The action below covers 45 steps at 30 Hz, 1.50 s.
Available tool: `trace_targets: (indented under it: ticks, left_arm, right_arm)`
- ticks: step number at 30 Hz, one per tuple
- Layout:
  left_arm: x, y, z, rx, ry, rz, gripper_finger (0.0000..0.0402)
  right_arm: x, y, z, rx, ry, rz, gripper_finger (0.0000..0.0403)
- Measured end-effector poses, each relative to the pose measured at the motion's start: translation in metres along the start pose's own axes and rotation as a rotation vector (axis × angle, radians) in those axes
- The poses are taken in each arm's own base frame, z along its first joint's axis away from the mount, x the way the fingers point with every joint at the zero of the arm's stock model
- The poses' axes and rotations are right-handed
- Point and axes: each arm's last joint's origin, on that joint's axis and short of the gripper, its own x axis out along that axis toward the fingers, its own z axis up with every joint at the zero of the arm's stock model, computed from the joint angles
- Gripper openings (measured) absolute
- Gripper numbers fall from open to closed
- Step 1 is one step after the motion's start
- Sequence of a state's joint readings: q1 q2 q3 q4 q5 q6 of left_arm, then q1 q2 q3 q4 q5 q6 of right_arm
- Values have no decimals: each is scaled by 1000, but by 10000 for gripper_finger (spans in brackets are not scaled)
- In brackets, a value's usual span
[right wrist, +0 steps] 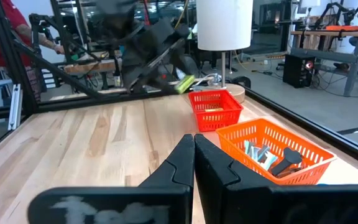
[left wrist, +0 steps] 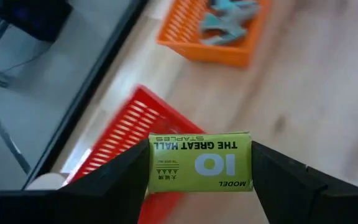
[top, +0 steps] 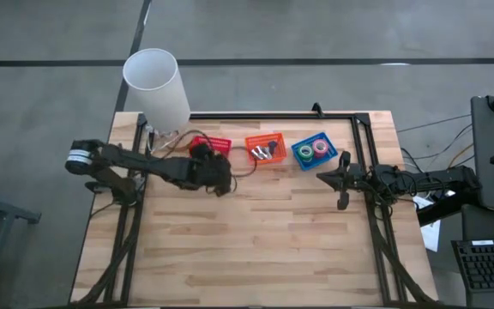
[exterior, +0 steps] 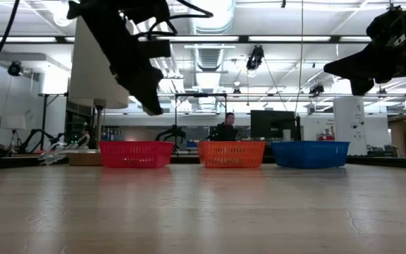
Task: Pick and place Stapler, Stapler remover, tape
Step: Put the green staple box into the red bin, then return to Home Position
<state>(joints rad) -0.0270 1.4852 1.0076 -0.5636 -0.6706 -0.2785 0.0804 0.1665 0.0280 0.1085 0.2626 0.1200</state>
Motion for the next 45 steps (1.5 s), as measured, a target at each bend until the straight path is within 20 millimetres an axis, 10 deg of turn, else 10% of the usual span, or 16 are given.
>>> trace_targets:
  ticks: [12,45]
  left_arm:
    - [53,52,2,-277,136,107,261]
    - [65,44,-6,-214,202,111,264]
  right_arm:
    - [0,0,0,0,0,0,8]
    - [0,0,0,0,0,0,8]
